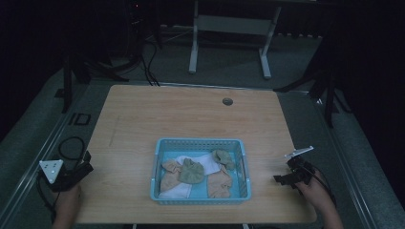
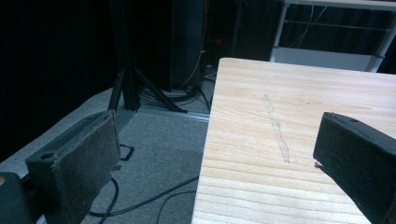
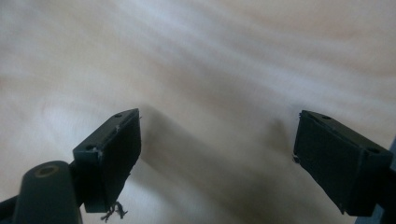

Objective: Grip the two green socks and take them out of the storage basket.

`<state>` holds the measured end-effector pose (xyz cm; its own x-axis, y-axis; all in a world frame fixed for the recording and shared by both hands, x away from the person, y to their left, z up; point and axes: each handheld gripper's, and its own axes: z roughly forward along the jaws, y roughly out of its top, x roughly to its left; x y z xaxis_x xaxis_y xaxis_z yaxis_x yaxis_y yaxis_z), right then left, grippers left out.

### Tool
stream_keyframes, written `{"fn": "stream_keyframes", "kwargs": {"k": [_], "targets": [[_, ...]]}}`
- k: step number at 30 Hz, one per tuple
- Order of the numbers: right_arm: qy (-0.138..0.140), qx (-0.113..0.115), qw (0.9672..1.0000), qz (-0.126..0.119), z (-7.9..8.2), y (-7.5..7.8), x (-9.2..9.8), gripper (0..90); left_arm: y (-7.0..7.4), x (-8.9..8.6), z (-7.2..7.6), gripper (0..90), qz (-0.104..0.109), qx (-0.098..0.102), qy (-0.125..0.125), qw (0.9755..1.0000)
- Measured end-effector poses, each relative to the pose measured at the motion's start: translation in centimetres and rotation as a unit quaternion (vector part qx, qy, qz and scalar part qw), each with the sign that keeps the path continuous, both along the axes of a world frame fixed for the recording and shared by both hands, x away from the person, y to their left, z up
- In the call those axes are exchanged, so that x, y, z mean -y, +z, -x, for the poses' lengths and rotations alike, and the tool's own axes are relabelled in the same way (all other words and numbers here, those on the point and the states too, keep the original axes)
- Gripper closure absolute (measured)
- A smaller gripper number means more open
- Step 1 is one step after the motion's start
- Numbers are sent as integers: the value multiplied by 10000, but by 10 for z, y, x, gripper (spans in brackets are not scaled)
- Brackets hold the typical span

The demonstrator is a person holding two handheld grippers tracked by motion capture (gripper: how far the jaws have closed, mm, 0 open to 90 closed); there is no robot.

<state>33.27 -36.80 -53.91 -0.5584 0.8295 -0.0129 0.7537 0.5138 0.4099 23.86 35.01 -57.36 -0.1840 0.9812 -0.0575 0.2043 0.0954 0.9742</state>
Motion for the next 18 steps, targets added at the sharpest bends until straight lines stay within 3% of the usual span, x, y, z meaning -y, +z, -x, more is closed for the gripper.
{"fn": "stream_keyframes", "kwargs": {"k": [5, 9, 12, 18], "targets": [[359, -545, 9976, 213, 1, 2, -2, 133, 0, 0, 0, 7, 3, -1, 7, 10000], [803, -718, 9932, 447, 4, 6, -6, 131, 0, 0, 0, 7, 13, -6, 4, 10000], [1250, -826, 9860, 729, 7, 9, -11, 131, 0, 0, 0, 7, 6, -8, 0, 10000], [2104, -1036, 9667, 1022, 12, 14, -21, 139, 0, 0, -1, 7, 17, -8, -19, 10000]]}}
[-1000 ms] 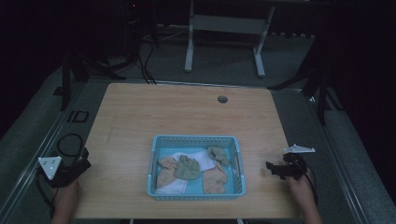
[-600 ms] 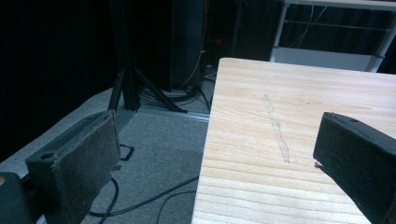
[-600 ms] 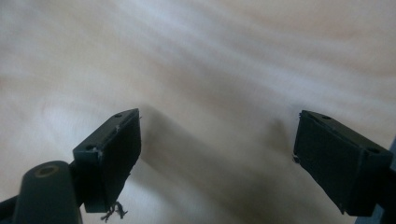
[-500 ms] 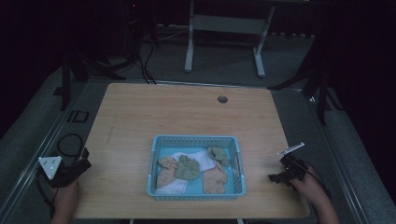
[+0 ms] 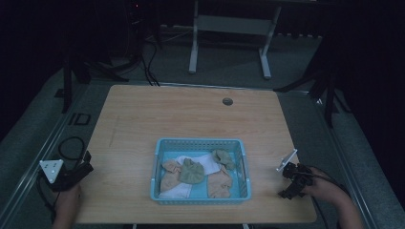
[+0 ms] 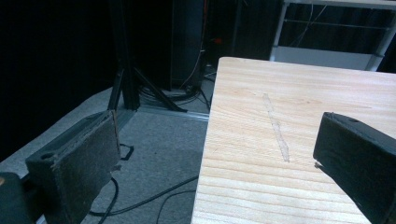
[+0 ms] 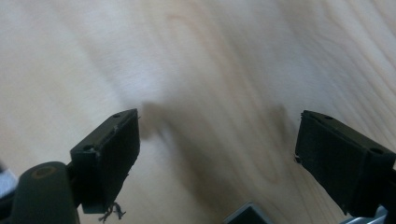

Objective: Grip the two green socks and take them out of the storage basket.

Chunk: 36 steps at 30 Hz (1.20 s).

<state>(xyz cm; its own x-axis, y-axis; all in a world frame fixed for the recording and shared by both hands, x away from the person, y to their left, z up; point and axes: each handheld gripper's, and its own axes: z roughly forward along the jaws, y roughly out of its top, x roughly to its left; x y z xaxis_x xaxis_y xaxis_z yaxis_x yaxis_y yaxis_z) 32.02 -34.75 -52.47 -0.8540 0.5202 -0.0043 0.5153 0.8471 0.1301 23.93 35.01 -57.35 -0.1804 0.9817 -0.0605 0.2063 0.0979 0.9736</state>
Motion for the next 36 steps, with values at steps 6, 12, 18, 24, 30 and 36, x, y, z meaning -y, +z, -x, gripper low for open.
{"fn": "stream_keyframes", "kwargs": {"k": [6, 12, 18, 24, 30, 36], "targets": [[480, -23, 9987, 139, 2, 9, -12, 158, 0, 0, 0, 7, 6, -2, -11, 10000], [788, -173, 9960, 380, 4, 16, -24, 162, 0, 0, 0, 7, -16, -4, -29, 10000], [1122, -321, 9918, 525, 7, 29, -37, 162, 0, 0, 0, 7, -3, 1, -31, 10000], [1323, -449, 9878, 688, 9, 47, -52, 162, 0, -1, 0, 7, 13, -3, -34, 10000], [1514, -384, 9856, 652, 10, 69, -71, 162, 0, 0, 0, 7, 17, -5, -31, 10000], [1601, -282, 9845, 664, 8, 90, -91, 161, 0, -1, 0, 7, 19, -7, -32, 10000]]}}
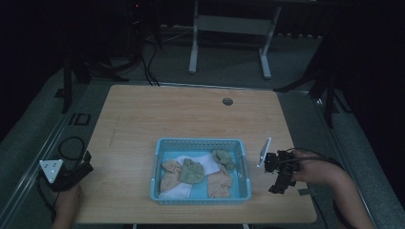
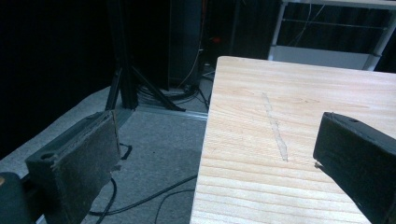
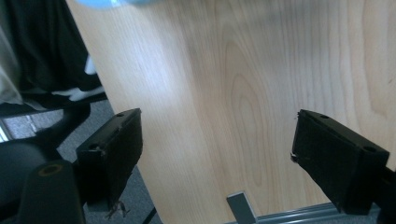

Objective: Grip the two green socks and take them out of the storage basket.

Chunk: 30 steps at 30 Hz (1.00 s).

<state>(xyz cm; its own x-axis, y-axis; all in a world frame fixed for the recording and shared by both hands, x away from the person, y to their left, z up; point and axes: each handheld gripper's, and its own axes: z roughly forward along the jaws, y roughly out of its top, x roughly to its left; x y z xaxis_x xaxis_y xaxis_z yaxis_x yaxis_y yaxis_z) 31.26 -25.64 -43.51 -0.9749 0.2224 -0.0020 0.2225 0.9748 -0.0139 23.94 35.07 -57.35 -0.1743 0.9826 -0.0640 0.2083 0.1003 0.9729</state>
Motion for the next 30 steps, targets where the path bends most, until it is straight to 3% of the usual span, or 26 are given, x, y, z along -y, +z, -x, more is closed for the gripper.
{"fn": "stream_keyframes", "kwargs": {"k": [5, 11, 21, 30], "targets": [[112, 8, 9999, -57, -1, 8, -12, 162, 0, 0, 0, 7, 1, -5, -1, 10000], [467, -35, 9985, -267, -3, 17, -45, 152, 0, 0, 0, 7, 9, -6, 3, 10000], [923, 38, 9955, -226, -5, 10, -85, 164, 0, 0, 0, 7, -8, -23, -4, 10000], [1005, -48, 9945, -277, -15, 2, -112, 165, 0, 0, 0, 7, 0, -13, -9, 10000]]}}
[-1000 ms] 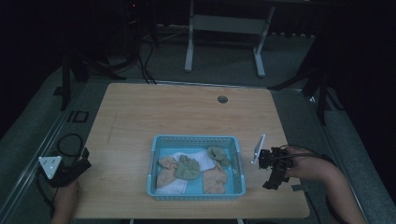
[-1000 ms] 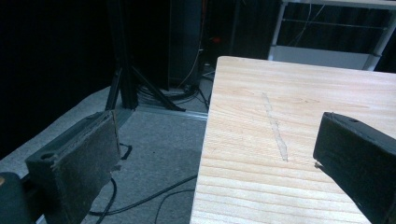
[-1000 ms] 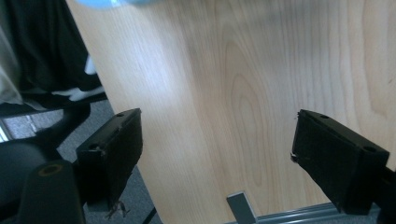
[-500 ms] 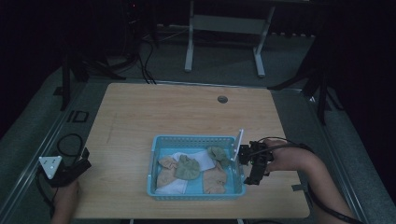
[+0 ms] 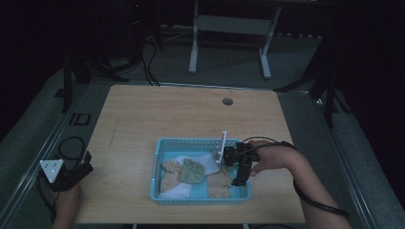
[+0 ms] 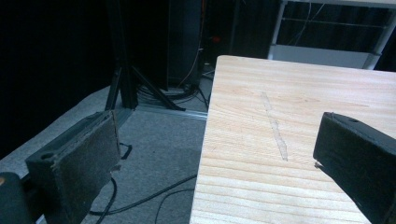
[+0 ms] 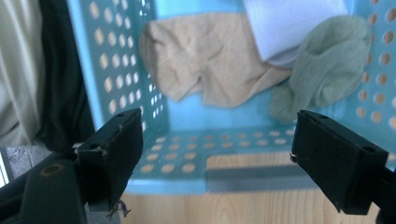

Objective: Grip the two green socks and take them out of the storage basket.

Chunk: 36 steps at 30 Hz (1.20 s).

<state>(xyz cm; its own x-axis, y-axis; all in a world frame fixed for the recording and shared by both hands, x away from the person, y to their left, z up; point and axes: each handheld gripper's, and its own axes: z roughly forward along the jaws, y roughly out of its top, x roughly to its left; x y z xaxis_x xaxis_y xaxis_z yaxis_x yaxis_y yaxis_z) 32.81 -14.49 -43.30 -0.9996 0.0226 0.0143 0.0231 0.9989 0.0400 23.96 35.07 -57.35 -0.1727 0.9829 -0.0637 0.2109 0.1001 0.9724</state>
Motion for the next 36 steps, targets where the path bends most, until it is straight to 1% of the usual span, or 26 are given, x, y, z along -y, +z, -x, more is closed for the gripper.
{"fn": "stream_keyframes", "kwargs": {"k": [2, 9, 12, 14, 16, 17, 18, 22, 25, 29, 33, 34, 36], "targets": [[13, 19, 10000, 23, -2, -3, -6, 165, 0, 0, 0, 7, 7, -2, -1, 10000], [229, 42, 9997, 54, -4, -10, -30, 168, 0, 0, 0, 7, 11, 8, -12, 10000], [309, 30, 9995, 57, -6, -14, -41, 176, 0, 0, 0, 7, 13, 7, -14, 10000], [313, -23, 9995, 68, -7, -17, -49, 178, 0, 0, 0, 7, 13, 7, -16, 10000], [388, 26, 9992, 87, -8, -19, -56, 195, 0, 0, 0, 7, 14, 6, -17, 10000], [382, 10, 9992, 99, -9, -20, -59, 195, 0, 0, 0, 7, 14, 6, -20, 10000], [417, 6, 9991, 49, -10, -21, -63, 195, 0, 0, 0, 7, 10, 5, -21, 10000], [508, 37, 9987, -23, -13, -23, -76, 199, 0, -1, 1, 7, 15, 2, -25, 10000], [573, 60, 9983, -5, -14, -25, -85, 199, 0, -1, 1, 7, 20, 2, -31, 10000], [666, 68, 9977, -82, -15, -28, -98, 199, 0, -1, 0, 7, 28, -4, -34, 10000], [687, 82, 9976, -20, -17, -35, -109, 199, 0, -1, 1, 7, 22, -5, -44, 10000], [687, 82, 9976, -20, -17, -35, -109, 199, 0, -1, 1, 7, 22, -5, -44, 10000], [684, 79, 9976, -11, -20, -42, -114, 199, 0, -1, 1, 7, 20, -4, -59, 10000]]}}
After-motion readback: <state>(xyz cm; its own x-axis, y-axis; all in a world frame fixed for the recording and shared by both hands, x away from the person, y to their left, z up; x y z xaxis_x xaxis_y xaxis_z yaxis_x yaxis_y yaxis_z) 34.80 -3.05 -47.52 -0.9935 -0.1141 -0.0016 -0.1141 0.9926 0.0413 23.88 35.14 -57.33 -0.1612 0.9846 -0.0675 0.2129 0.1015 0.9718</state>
